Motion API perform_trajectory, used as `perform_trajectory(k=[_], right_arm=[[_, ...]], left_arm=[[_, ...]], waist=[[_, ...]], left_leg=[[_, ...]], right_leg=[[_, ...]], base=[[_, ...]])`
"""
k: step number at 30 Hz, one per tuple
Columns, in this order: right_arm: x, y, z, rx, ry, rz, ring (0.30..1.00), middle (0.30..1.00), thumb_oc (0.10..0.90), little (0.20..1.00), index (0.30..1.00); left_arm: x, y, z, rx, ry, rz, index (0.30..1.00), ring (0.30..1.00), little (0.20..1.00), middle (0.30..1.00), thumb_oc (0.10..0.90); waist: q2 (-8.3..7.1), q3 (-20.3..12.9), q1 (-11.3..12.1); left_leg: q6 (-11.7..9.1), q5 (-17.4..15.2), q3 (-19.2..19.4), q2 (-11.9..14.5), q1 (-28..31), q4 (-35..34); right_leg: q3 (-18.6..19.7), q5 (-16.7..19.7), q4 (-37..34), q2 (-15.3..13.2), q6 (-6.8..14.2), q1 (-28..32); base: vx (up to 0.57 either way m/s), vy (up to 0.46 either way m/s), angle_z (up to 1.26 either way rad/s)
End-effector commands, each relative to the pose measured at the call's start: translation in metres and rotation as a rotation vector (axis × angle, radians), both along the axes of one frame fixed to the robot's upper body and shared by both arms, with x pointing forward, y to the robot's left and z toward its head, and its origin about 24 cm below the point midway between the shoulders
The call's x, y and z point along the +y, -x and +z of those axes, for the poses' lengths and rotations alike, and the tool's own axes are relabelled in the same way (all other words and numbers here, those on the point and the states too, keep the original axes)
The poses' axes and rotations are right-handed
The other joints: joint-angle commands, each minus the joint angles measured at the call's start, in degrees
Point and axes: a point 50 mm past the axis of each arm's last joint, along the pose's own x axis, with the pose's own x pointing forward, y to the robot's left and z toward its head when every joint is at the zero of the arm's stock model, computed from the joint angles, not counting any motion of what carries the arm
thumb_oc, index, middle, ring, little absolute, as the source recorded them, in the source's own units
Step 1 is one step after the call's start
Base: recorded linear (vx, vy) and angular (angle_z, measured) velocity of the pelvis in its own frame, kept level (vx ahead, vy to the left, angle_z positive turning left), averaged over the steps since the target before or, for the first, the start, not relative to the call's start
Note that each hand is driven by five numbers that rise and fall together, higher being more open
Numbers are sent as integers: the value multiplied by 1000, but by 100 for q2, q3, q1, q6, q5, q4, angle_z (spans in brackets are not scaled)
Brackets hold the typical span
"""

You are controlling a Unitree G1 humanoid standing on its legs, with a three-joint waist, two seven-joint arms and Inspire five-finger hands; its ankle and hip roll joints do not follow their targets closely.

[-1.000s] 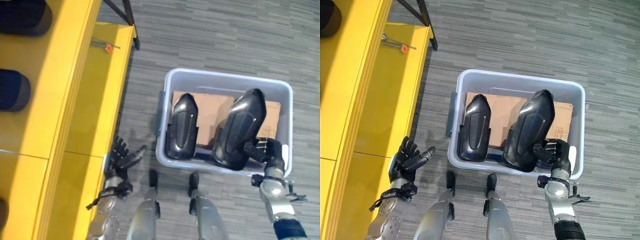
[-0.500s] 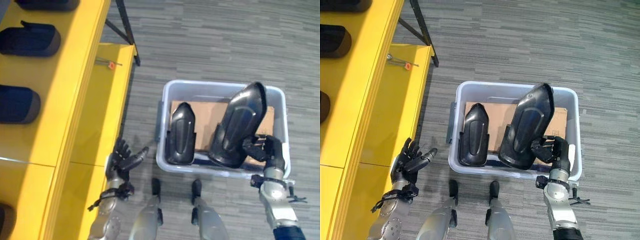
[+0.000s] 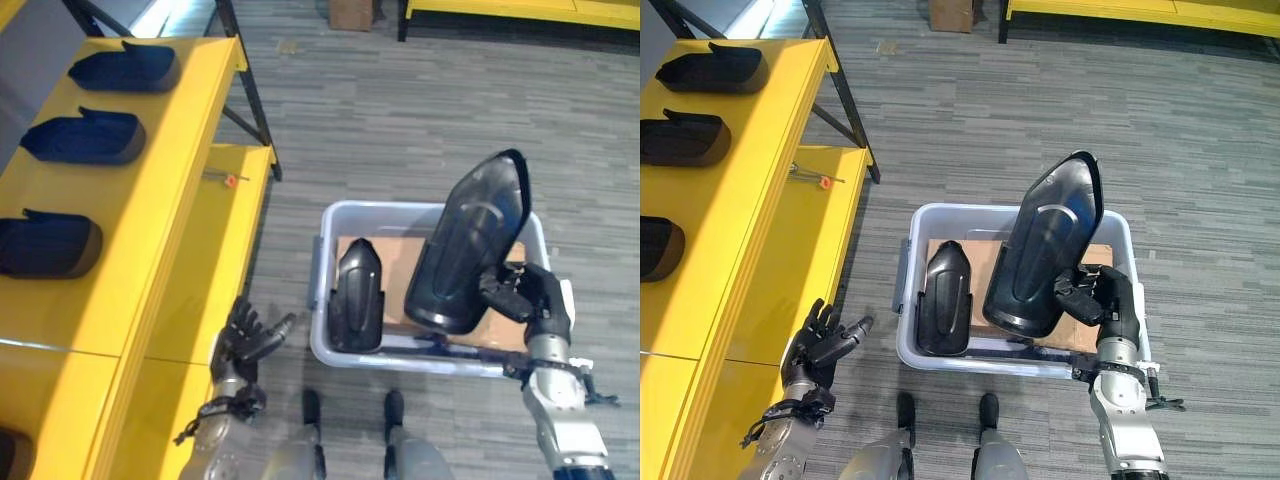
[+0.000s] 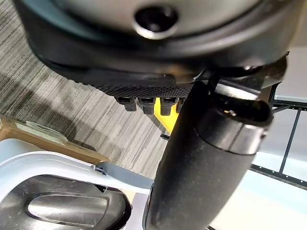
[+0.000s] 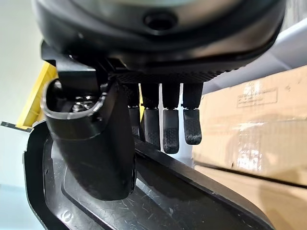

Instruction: Move parts from the plastic box to the shelf.

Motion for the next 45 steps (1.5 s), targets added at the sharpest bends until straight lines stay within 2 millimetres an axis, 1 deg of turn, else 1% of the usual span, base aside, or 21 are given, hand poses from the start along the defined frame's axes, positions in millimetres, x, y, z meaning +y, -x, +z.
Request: perform_trajectory(k=[1, 6, 10, 12, 13, 14, 16, 17, 18, 19, 20, 21, 22, 25, 34, 37, 40, 42, 43, 44, 45], right_arm=[[14, -10, 54, -284, 16, 148, 300, 300, 400, 300, 300], [38, -22, 65, -303, 4, 331, 300, 300, 400, 300, 300], [48, -30, 77, -334, 35, 384, 300, 300, 400, 300, 300], [47, -31, 79, -338, 48, 377, 300, 300, 400, 300, 300], [45, -26, 71, -311, 38, 366, 300, 300, 400, 300, 300], [44, -24, 68, -302, 24, 358, 300, 300, 400, 300, 300], [38, -17, 57, -271, 3, 317, 300, 300, 400, 300, 300], [32, -12, 53, -259, -1, 281, 300, 300, 400, 300, 300], [29, -10, 52, -259, -2, 263, 300, 300, 400, 300, 300], [25, -6, 51, -265, -9, 234, 300, 300, 400, 300, 300], [23, -1, 43, -238, -23, 210, 300, 300, 400, 300, 300], [21, 1, 40, -224, -27, 201, 300, 300, 400, 300, 300], [25, 0, 36, -215, -47, 207, 300, 300, 400, 300, 300], [30, -1, 33, -193, -51, 237, 300, 300, 400, 300, 300], [37, -2, 22, -138, -61, 260, 300, 300, 400, 300, 300], [38, 3, 12, -95, -68, 258, 300, 300, 400, 300, 300], [38, 6, 7, -72, -72, 254, 300, 300, 400, 300, 300], [39, 9, 1, -48, -83, 254, 300, 300, 400, 300, 300], [37, 13, -4, -30, -93, 249, 300, 300, 400, 300, 300], [37, 13, -4, -30, -94, 249, 300, 300, 400, 300, 300], [36, 15, -6, -23, -103, 242, 300, 300, 400, 300, 300]], left_arm=[[11, -5, 25, -147, -51, 0, 1000, 1000, 1000, 1000, 900], [10, 2, 19, -131, -21, 1, 1000, 1000, 1000, 1000, 900], [7, 5, 15, -119, 1, 12, 1000, 1000, 1000, 1000, 900], [8, 2, 15, -120, 3, 12, 1000, 1000, 1000, 1000, 900], [9, 4, 13, -116, 12, 22, 1000, 1000, 1000, 1000, 900], [9, 4, 13, -119, 15, 22, 1000, 1000, 1000, 1000, 900], [8, 2, 14, -119, 8, 11, 1000, 1000, 1000, 1000, 900], [6, 1, 15, -123, 5, -4, 1000, 1000, 1000, 1000, 900], [5, -1, 16, -126, 0, -19, 1000, 1000, 1000, 1000, 900], [1, -5, 18, -135, 0, -37, 1000, 1000, 1000, 1000, 900], [2, -4, 17, -129, -18, -59, 1000, 1000, 1000, 1000, 900], [3, -2, 16, -124, -22, -54, 1000, 1000, 1000, 1000, 900], [8, 0, 16, -116, -38, -33, 1000, 1000, 1000, 1000, 900], [15, 7, 13, -99, -50, 7, 1000, 1000, 1000, 1000, 900], [20, 20, 9, -63, -66, 32, 1000, 1000, 1000, 1000, 900], [24, 27, 7, -42, -84, 40, 1000, 1000, 1000, 1000, 900], [27, 30, 6, -31, -100, 41, 1000, 1000, 1000, 1000, 900], [30, 34, 3, -13, -117, 45, 1000, 1000, 1000, 1000, 900], [32, 37, 1, -2, -124, 45, 1000, 1000, 1000, 1000, 900], [32, 37, 1, -2, -124, 45, 1000, 1000, 1000, 1000, 900], [32, 37, -1, 6, -123, 42, 1000, 1000, 1000, 1000, 900]], waist=[[-215, -815, 18], [-198, -678, 190], [-160, -493, 357], [-228, -489, 306], [-235, -568, 192], [-227, -606, 127], [-94, -705, -115], [27, -774, -258], [96, -797, -316], [119, -810, -412], [205, -845, -432], [213, -864, -423], [196, -828, -311], [70, -761, -121], [-243, -710, 174], [-345, -669, 256], [-373, -635, 267], [-402, -611, 231], [-397, -611, 142], [-407, -627, 152], [-402, -620, 74]], left_leg=[[-354, -72, 98, 293, 315, -39], [-476, 5, -53, 568, 162, 594], [-548, 281, -305, 483, -186, 779], [-451, 0, 117, 522, -280, 1292], [-408, -466, 451, 821, 223, 2025], [-416, -478, 508, 877, 400, 2191], [-511, -547, 724, 1087, 1012, 2046], [-579, -669, 899, 1051, 1332, 1665], [-621, -841, 1022, 1064, 1371, 1411], [-649, -877, 1402, 1128, 1422, 1140], [-637, -988, 1467, 972, 1534, 544], [-603, -984, 1483, 913, 1588, 366], [-469, -946, 1321, 661, 1507, 92], [-244, -1070, 1087, 278, 1386, 2], [159, -1260, 654, -386, 1299, -43], [321, -1182, 454, -637, 1289, -43], [386, -1164, 288, -712, 1302, -43], [470, -1125, -6, -805, 1311, -43], [500, -1124, -209, -832, 1352, -43], [500, -1107, -196, -841, 1326, -43], [519, -1087, -345, -860, 1332, -43]], right_leg=[[64, -533, 489, 166, 123, -125], [-26, -641, 316, 423, -109, 190], [-310, -599, 65, 401, -145, 318], [-619, -556, 181, 212, -155, 93], [-1064, -532, 279, 82, -169, -40], [-1229, -524, 290, 47, -176, -75], [-1676, -552, 396, -5, -152, -130], [-1954, -536, 504, -88, -107, -252], [-1970, -585, 522, -97, -24, -236], [-2126, -512, 550, -251, 43, -281], [-2210, -294, 559, -423, 164, -400], [-2212, -217, 568, -476, 215, -436], [-2198, 28, 617, -653, 342, -571], [-2143, 244, 668, -916, 490, -621], [-2173, 628, 830, -1625, 851, -552], [-2056, 714, 1140, -1935, 823, -599], [-1720, 721, 1384, -1993, 837, -657], [-810, 674, 1564, -1747, 801, -797], [-102, 442, 1549, -1341, 701, -823], [-88, 466, 1533, -1344, 696, -849], [325, 290, 1573, -1042, 637, -862]], base=[[31, -141, 0], [-33, -220, -1], [-118, -157, 34], [-249, -151, 186], [-220, -142, 214], [-220, -109, 130], [-141, 51, 188], [-115, 135, 175], [-166, 171, 163], [-118, 272, 181], [-150, 285, 175], [-151, 408, 122], [-107, 281, 68], [-83, 230, -7], [-29, 171, 22], [-32, 178, 38], [-6, 119, 61], [35, 133, 63], [39, 90, 41], [57, 99, 62], [60, 96, 98]])
